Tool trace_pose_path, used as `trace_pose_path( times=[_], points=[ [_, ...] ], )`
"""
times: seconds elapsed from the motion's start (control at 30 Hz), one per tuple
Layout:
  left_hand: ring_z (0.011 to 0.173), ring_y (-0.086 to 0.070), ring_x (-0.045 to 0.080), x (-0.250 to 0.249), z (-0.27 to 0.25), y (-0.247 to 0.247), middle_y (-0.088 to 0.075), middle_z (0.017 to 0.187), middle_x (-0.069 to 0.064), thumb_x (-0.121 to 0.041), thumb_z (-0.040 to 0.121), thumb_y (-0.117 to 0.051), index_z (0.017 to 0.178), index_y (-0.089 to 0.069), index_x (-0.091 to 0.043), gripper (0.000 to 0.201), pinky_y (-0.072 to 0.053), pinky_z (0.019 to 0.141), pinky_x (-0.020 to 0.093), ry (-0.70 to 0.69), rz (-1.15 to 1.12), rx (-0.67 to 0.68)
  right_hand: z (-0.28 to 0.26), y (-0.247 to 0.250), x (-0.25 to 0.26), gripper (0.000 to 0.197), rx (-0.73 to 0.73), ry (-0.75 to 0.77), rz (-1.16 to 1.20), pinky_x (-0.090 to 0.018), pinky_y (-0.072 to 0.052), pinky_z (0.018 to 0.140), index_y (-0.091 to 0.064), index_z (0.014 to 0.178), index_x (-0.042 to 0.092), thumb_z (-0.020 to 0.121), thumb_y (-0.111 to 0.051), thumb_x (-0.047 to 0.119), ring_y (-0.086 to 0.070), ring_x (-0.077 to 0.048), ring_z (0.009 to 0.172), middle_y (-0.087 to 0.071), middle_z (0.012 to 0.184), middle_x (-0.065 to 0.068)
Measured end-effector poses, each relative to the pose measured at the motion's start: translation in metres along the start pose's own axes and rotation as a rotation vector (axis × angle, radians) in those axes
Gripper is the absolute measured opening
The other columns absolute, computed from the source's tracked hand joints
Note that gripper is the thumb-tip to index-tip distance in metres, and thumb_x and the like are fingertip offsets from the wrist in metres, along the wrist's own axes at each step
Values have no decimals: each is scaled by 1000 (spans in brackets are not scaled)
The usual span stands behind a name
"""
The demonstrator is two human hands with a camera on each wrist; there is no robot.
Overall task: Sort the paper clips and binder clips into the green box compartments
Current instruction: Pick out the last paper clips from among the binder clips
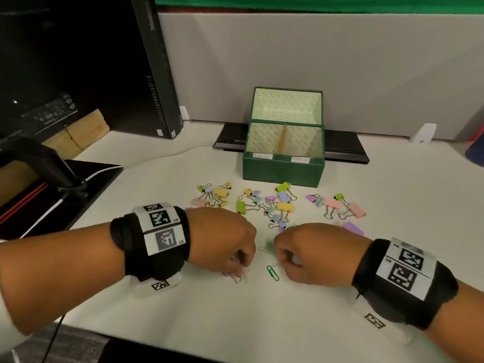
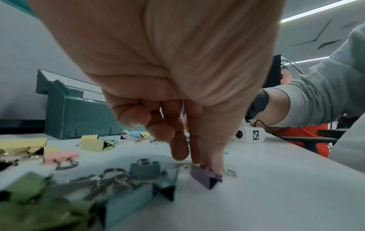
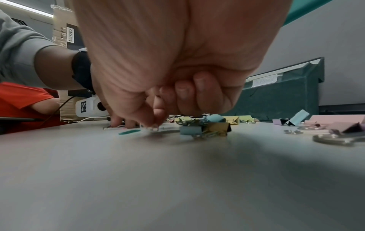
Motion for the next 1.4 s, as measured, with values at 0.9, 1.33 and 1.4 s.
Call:
trace_pose_path(
  times=[0.9, 1.33, 1.4],
  points=[
    [87, -52, 13, 17, -16, 8, -42, 103, -9, -60, 88, -55, 121, -55, -37, 40, -39, 66, 29, 404, -97, -89, 13, -3, 3, 35, 8, -21, -2, -30, -45, 78, -49, 129, 40, 96, -53, 52, -57, -17, 100, -62, 120, 8],
    [86, -55, 16, 8, -24, -1, -47, 103, -7, -63, 93, -47, 107, -63, -28, 41, -49, 77, 34, 460, -50, -66, 7, 3, 0, 33, -52, -56, 34, -28, -50, 83, -53, 124, 36, 94, -51, 50, -59, -16, 100, -62, 118, 9],
    [86, -53, 15, 8, -26, -2, -46, 102, -9, -62, 89, -53, 108, -61, -32, 37, -48, 74, 32, 456, -85, -62, 8, 6, -1, 34, -63, -74, 11, -26, -44, 75, -54, 122, 35, 93, -53, 53, -57, -15, 95, -61, 114, 10]
  ],
)
Point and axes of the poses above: each hand's wrist, its own z-axis towards the middle knuckle, its own y-axis out of the back of the hand, x = y × z, the point moved 10 cm from there along z, towards the middle knuckle
